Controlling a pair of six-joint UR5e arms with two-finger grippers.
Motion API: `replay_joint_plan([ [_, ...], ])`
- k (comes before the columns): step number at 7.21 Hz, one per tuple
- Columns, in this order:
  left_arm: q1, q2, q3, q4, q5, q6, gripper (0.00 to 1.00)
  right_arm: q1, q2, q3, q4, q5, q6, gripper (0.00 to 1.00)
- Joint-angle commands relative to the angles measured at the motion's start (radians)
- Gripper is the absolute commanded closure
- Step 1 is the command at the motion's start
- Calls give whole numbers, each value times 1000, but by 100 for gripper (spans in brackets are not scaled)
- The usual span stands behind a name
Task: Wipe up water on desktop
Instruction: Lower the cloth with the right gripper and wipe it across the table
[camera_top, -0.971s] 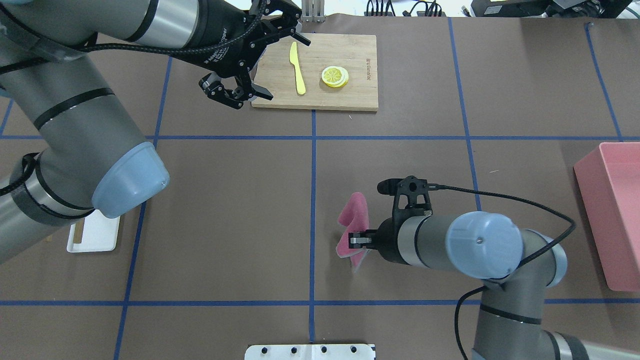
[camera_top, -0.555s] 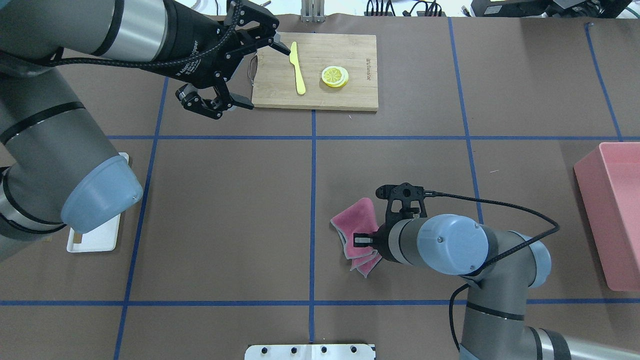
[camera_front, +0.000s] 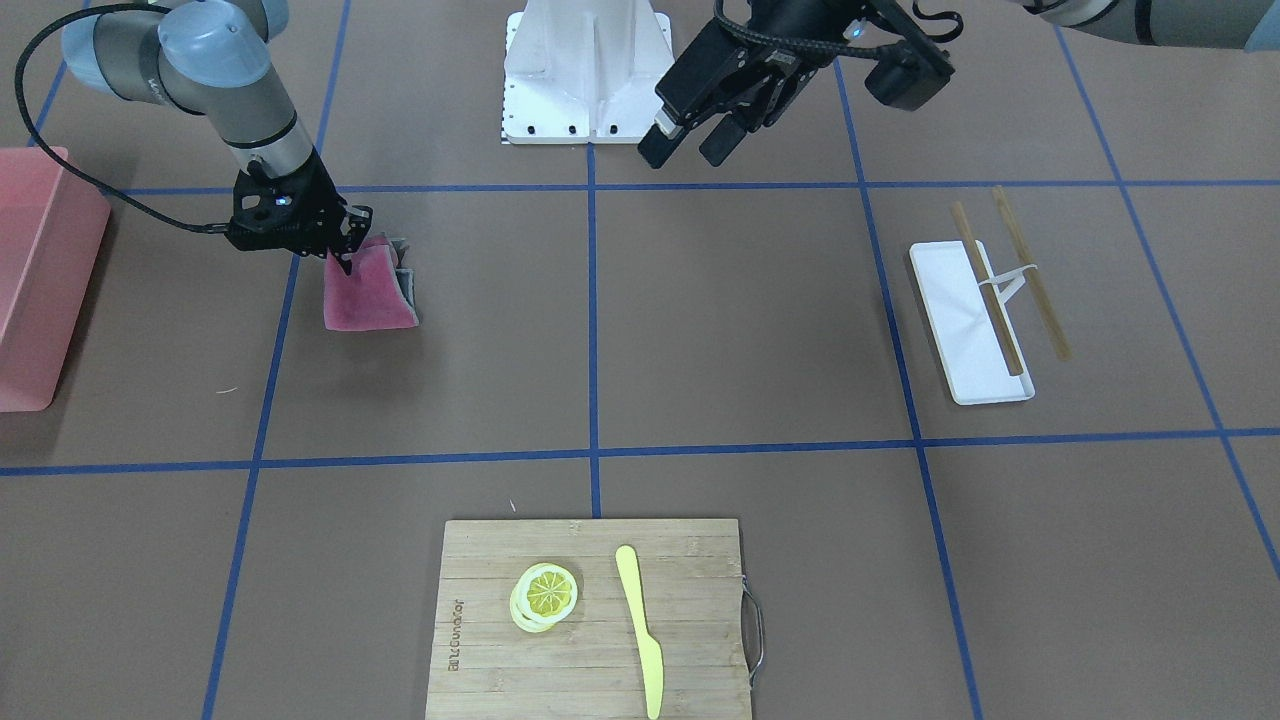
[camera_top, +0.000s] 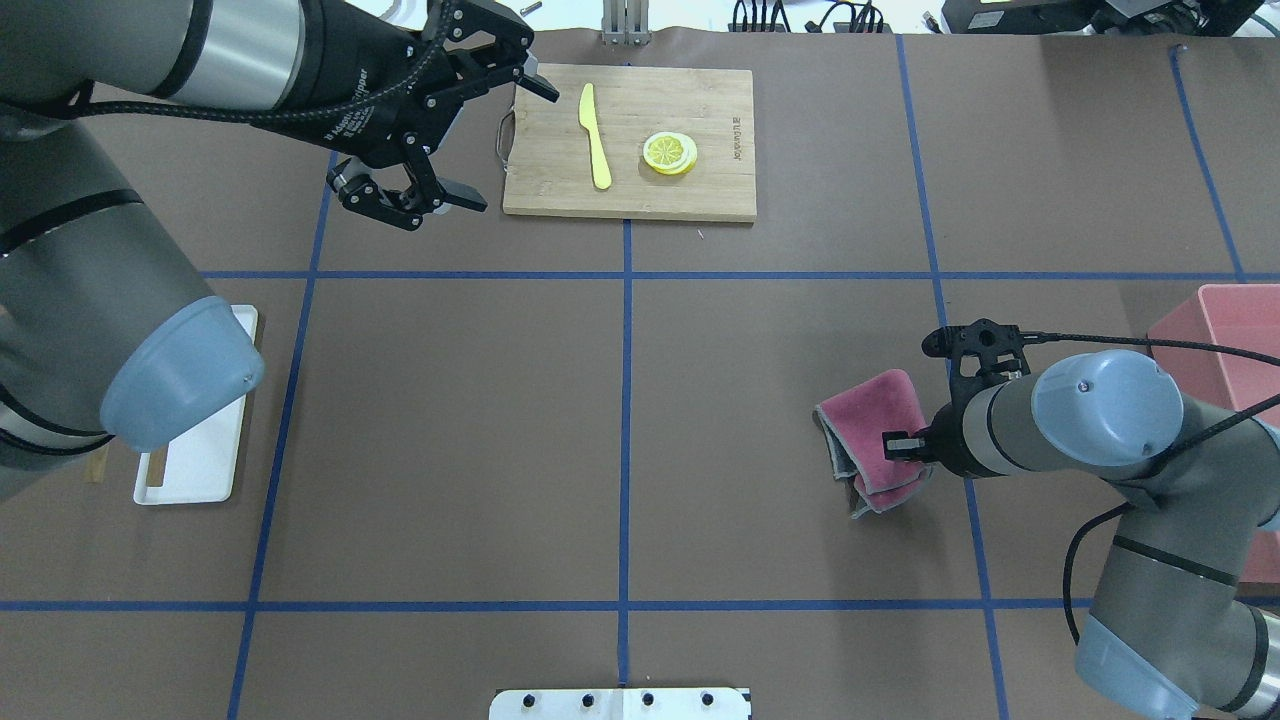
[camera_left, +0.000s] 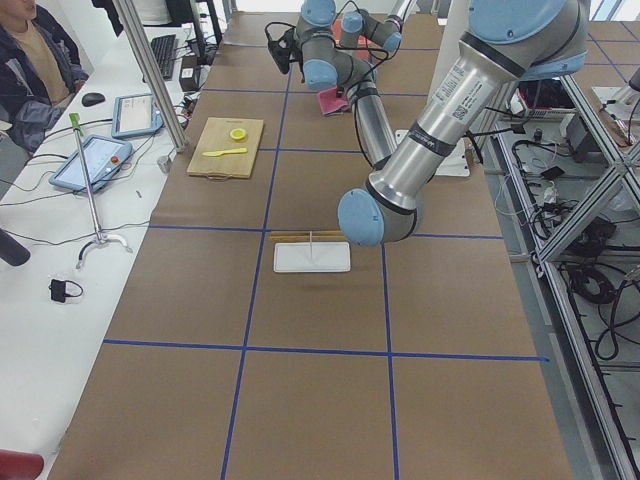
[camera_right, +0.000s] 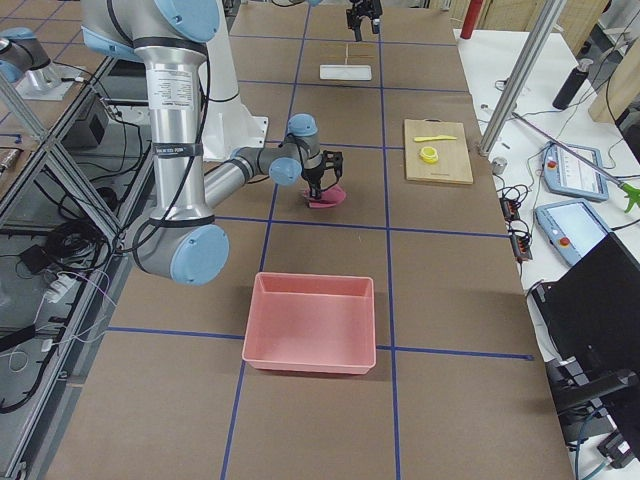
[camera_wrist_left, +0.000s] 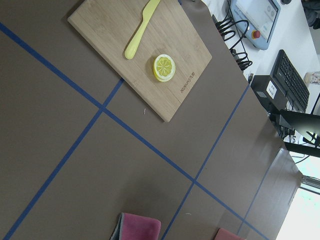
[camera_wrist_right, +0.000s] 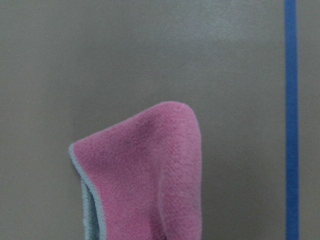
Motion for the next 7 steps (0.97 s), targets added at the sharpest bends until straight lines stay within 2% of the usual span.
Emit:
replay_joint_plan([
  [1,-53,0,4,6,-55,1,2,-50,180,-117,-11,-5,55,100],
  [3,-137,0,46,6,-163,73,2,-122,340,-196,-12,-30,160,100],
  [4,-144,17,47,4,-164,86,2,-142,419,-252,-14,-43,213,100],
  [5,-147,20,44,4,-164,86,2,-146,434,-268,-12,-51,218,100],
  [6,-147,20,43,4,-164,86,2,-103,384,-217,-11,-34,204,100],
  [7,-147,22,44,4,-164,86,2,-54,229,-89,-9,30,156,100],
])
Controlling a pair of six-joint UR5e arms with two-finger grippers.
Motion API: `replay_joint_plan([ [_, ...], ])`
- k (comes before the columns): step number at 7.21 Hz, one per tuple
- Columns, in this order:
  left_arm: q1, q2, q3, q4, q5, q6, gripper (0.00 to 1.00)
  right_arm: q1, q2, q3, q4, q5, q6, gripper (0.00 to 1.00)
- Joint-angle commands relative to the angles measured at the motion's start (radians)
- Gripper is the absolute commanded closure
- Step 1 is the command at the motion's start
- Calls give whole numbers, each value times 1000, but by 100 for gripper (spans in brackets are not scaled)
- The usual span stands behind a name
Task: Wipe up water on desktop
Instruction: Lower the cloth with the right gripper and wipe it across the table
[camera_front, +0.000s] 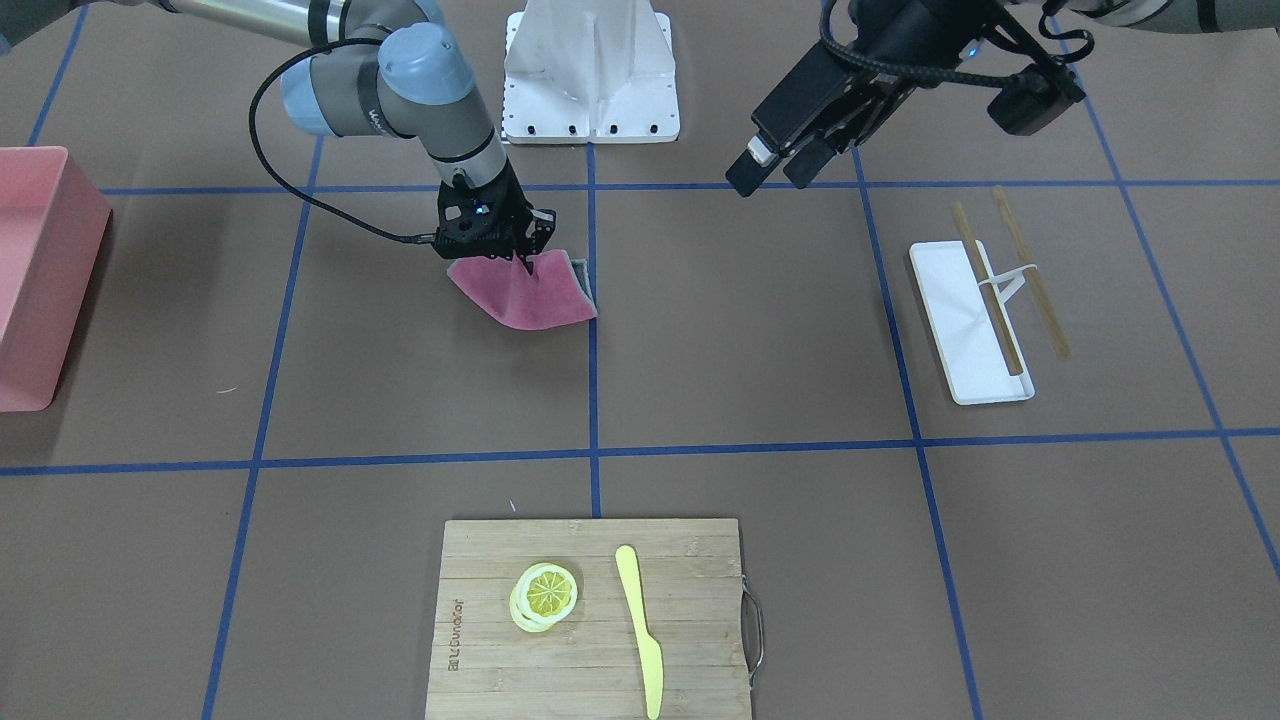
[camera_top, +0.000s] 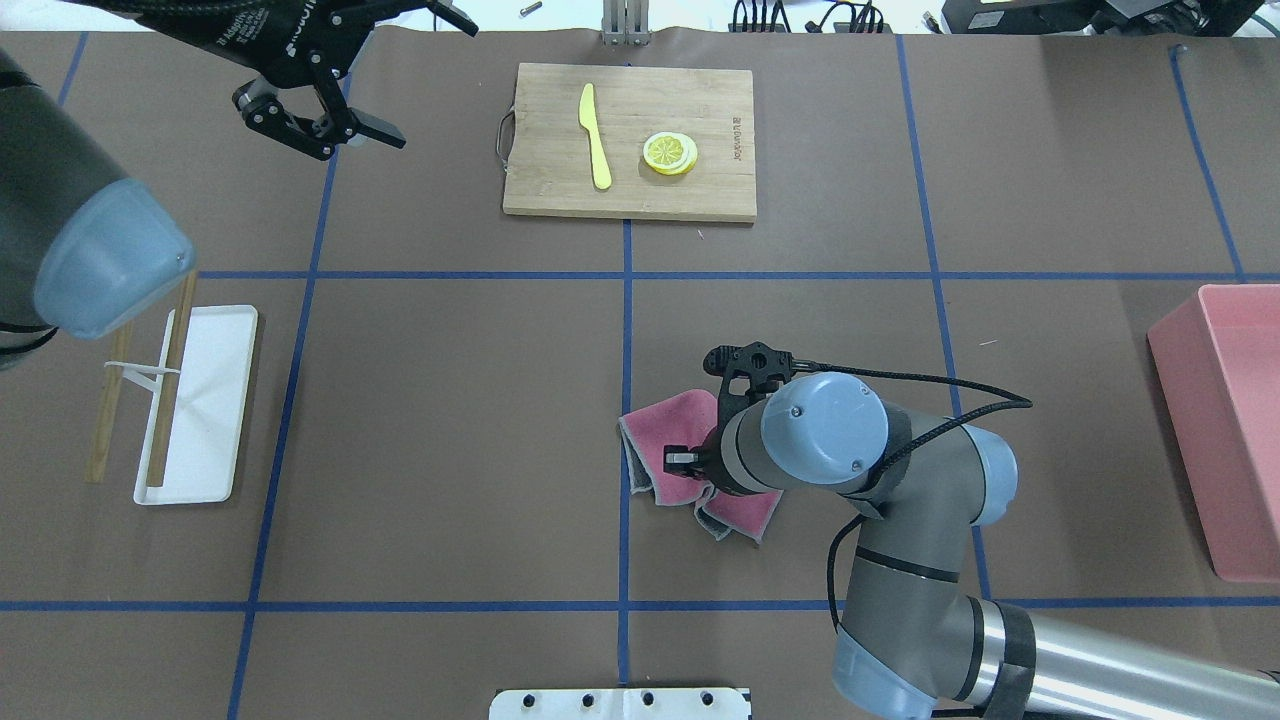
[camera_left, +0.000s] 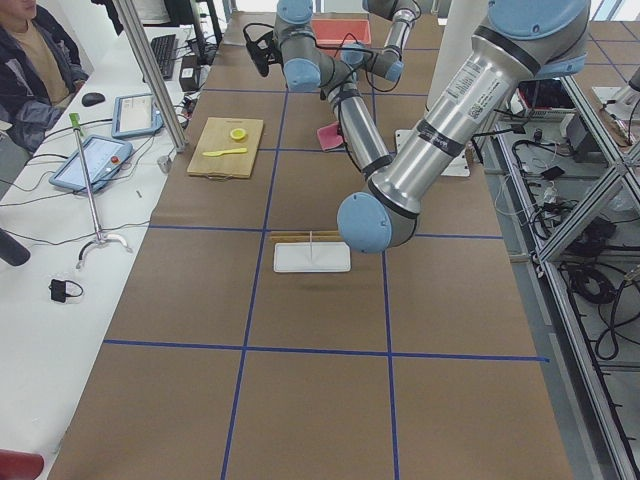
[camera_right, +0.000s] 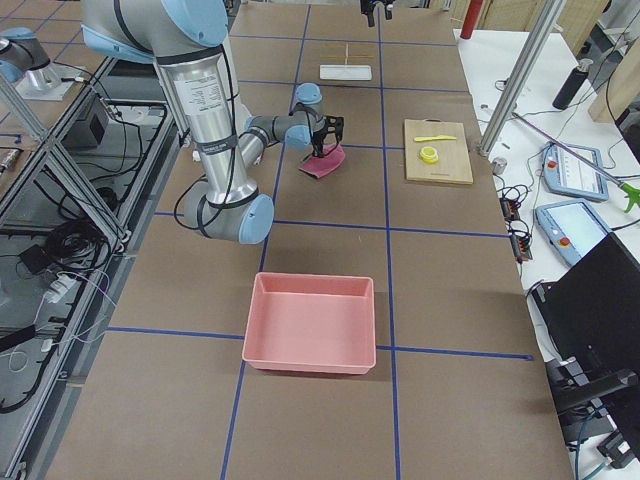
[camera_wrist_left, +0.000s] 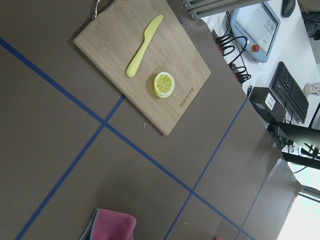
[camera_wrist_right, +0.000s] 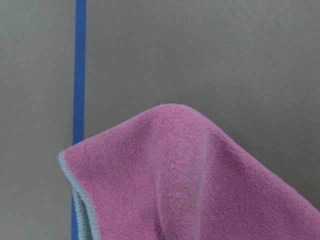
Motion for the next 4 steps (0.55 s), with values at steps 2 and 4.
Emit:
replay_joint_plan([
  [2,-1,19,-7,-3,-1,1,2,149,-388,244,14,139,-205,100],
  [4,-1,25,-2,-6,-1,3,2,291,-568,333,13,202,-292,100],
])
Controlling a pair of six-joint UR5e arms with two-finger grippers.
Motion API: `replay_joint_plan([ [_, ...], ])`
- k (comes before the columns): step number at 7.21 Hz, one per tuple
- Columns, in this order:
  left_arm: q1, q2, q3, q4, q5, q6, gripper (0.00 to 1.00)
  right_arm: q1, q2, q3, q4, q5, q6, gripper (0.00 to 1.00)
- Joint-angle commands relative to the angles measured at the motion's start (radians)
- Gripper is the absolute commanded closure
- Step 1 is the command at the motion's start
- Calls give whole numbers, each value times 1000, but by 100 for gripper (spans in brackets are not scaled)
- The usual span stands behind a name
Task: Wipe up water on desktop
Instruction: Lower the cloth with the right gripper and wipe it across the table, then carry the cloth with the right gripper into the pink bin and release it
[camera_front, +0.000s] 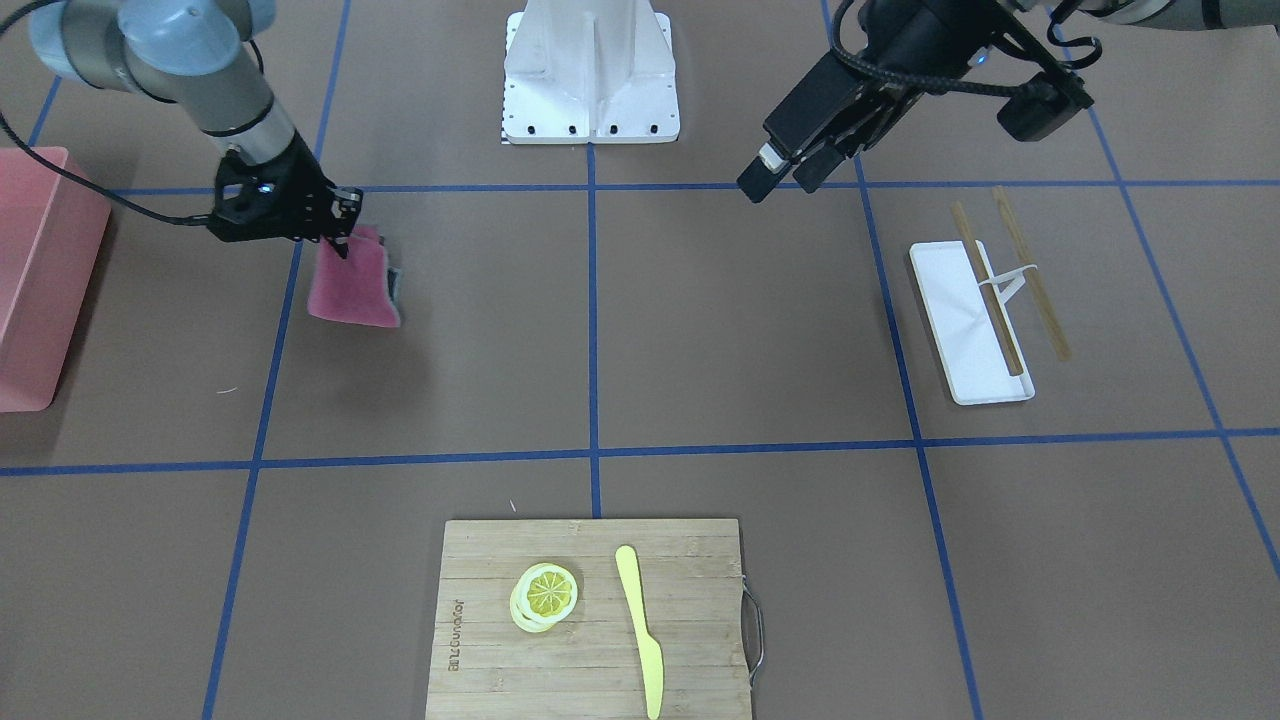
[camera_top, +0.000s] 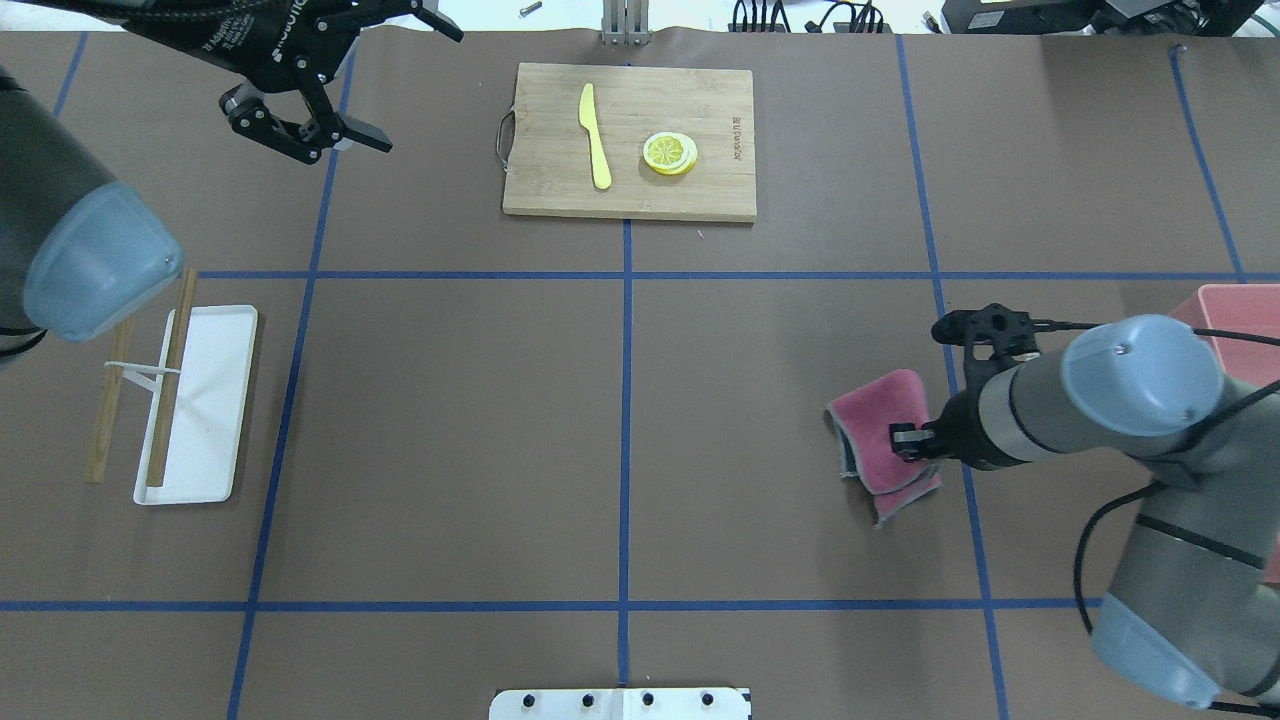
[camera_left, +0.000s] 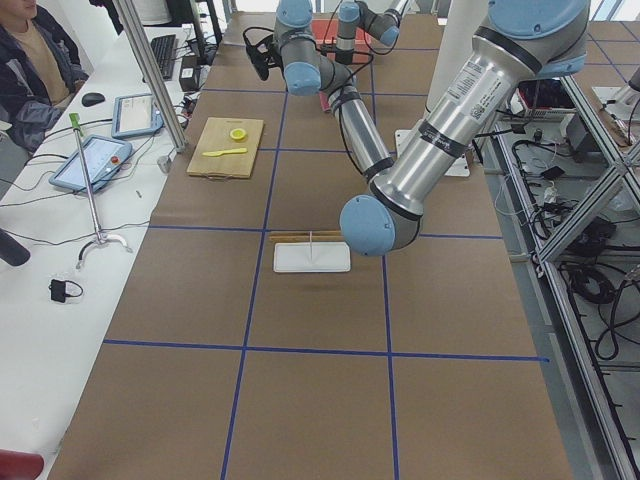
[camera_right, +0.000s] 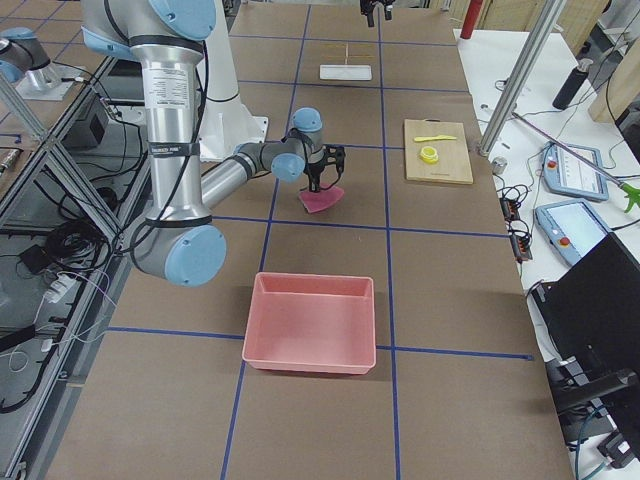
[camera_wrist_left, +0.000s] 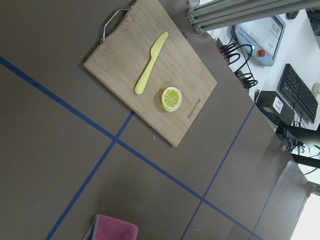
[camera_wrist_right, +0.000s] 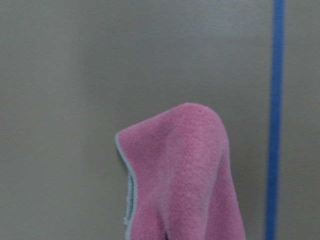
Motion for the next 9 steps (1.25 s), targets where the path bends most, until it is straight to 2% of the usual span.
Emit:
replay_joint_plan([
  [1,0,4,0,0,0,0,2,217,-176,75,1,96,-120,100],
  [2,0,6,2,2,2,0,2,384,-247,115,-2,191,-215,100],
  [3,1,18,0,-1,2,0,2,574,-314,109,-8,324,-385,100],
  [4,1,19,3,-1,3,0,2,692,-382,91,-13,363,-558,100],
  [5,0,27,8,-3,5,3,2,763,-414,39,-13,363,-671,100],
  [7,-12,45,6,2,2,67,2,915,-406,-172,-13,401,-963,100],
  [8,-12,45,3,2,2,67,2,918,-404,-193,-13,420,-971,96],
  [9,-12,47,3,3,2,66,2,916,-404,-199,-14,423,-969,84],
])
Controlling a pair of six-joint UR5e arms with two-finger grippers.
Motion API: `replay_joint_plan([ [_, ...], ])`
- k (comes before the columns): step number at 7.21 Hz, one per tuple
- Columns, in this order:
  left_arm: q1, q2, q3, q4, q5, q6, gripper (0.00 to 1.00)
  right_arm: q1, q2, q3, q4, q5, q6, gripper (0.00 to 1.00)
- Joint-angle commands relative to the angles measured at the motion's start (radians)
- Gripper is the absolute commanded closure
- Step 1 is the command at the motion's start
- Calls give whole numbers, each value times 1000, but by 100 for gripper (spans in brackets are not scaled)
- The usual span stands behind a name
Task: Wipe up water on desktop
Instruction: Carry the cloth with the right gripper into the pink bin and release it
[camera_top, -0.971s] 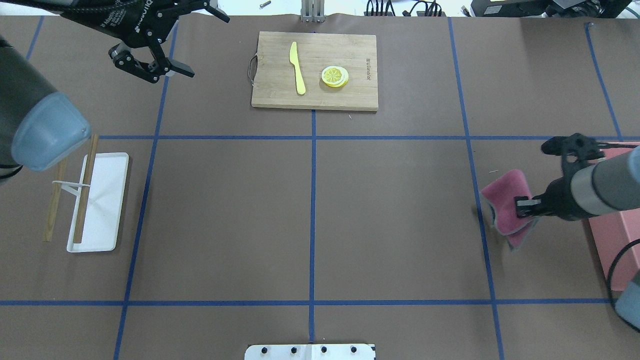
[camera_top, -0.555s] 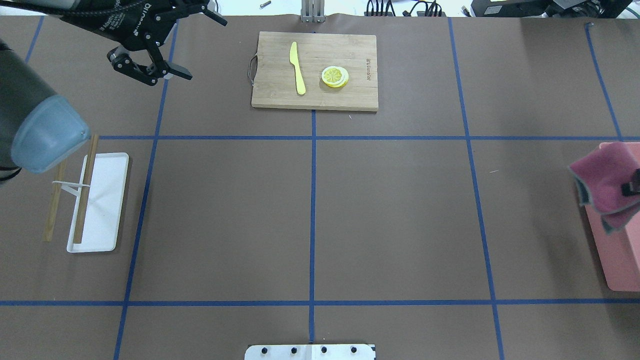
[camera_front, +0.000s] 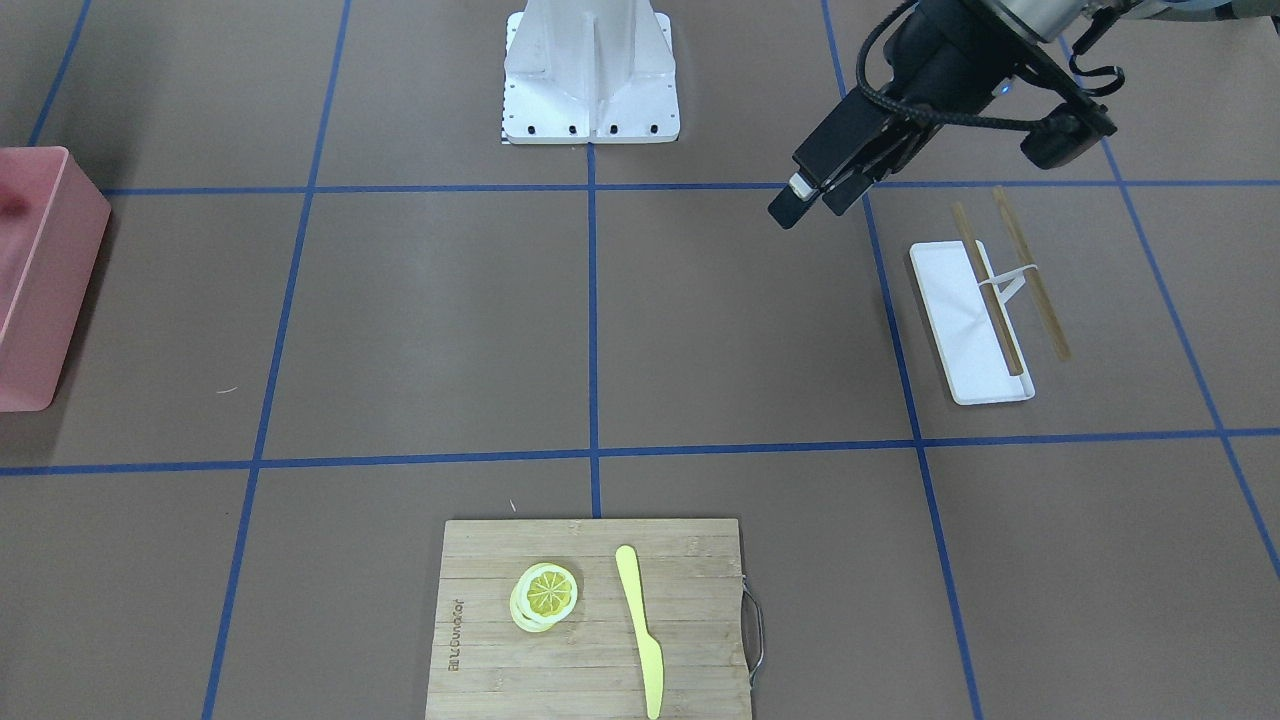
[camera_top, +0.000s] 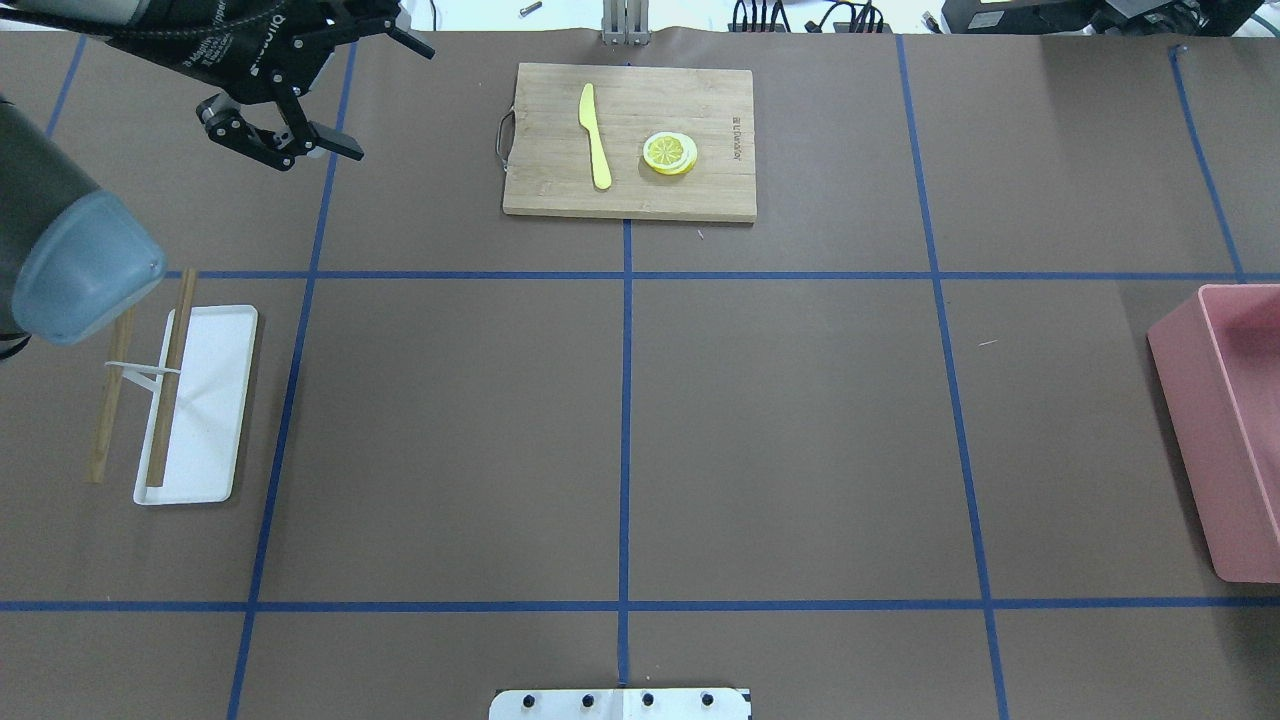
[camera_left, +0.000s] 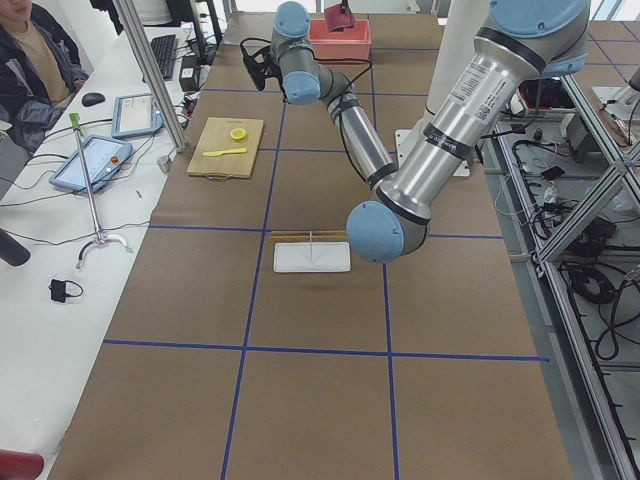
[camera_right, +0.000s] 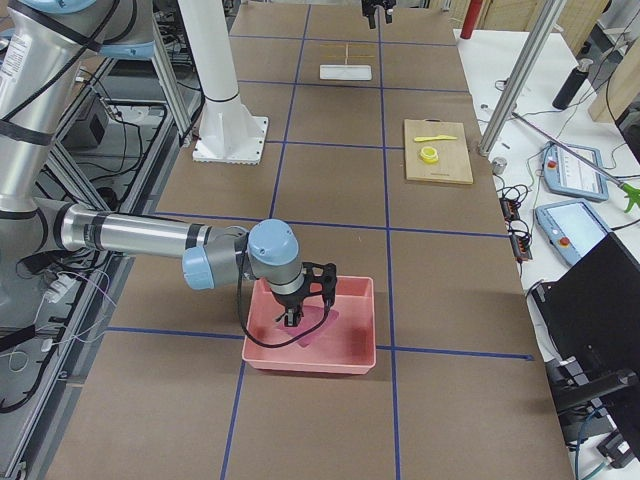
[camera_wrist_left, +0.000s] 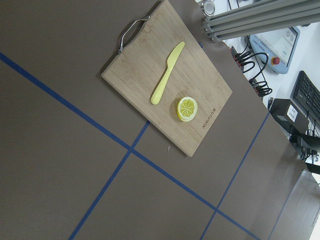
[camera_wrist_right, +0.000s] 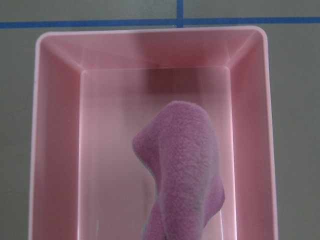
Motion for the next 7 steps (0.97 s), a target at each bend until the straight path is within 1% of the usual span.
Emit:
replay_joint_plan([
  [1,-7,3,-9,3,1,4,2,10,4,-44,0,37,-26,68],
  [2,-41,26,-16,0,-2,25,2,10,6,-57,2,66,-25,16],
  [3,-62,71,-27,1,-2,164,2,10,12,-73,11,74,-23,0],
  [4,-81,140,-33,3,-2,326,2,10,50,-90,10,74,-25,0],
  [5,-137,224,-47,4,-3,504,2,10,69,-95,13,74,-25,0],
  [6,-201,335,-59,3,-3,712,2,10,84,-97,13,65,-26,0],
  [7,-266,457,-61,3,-2,985,2,12,84,-107,14,56,-32,0],
])
